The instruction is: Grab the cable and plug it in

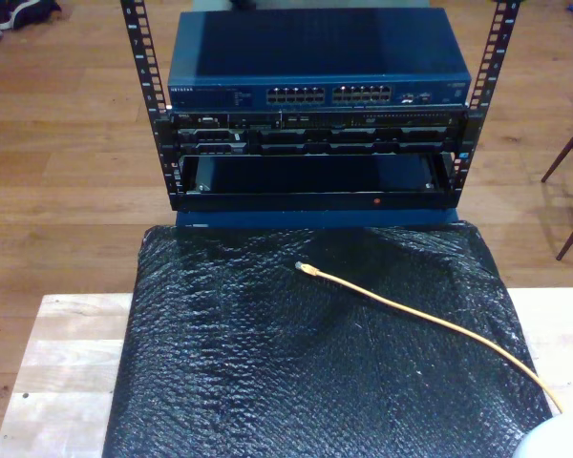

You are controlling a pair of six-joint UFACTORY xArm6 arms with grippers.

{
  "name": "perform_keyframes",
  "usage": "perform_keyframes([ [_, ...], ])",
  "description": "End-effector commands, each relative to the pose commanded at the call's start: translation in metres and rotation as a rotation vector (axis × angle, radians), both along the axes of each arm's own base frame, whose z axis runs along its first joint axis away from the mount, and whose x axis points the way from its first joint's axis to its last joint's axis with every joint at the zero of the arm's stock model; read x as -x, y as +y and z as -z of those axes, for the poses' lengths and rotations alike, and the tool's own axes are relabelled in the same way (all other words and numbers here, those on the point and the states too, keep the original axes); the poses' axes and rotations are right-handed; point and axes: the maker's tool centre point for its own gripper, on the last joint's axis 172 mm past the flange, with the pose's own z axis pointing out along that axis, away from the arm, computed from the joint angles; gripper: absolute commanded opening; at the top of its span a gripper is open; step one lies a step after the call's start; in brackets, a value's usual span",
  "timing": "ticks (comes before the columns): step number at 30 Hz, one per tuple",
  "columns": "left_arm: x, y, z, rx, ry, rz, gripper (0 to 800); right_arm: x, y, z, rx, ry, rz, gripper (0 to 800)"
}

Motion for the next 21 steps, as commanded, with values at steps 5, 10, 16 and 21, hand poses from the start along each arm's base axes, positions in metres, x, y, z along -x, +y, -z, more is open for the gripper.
perform_keyframes([
  [5,0.001,0.0,-0.017,0.037,0.016,-0.009,800,0.0,0.001,-0.03,-0.059,0.006,0.01,800],
  [10,0.0,0.005,-0.024,0.024,0.014,-0.01,800,-0.002,-0.005,-0.059,-0.076,0.014,0.058,800],
  [16,-0.005,0.028,-0.053,-0.005,0.013,-0.023,800,-0.011,-0.018,-0.094,-0.066,0.018,0.129,800],
  [21,-0.009,0.038,-0.079,-0.011,0.032,-0.067,800,-0.036,-0.024,-0.123,-0.068,-0.039,0.2,800],
])
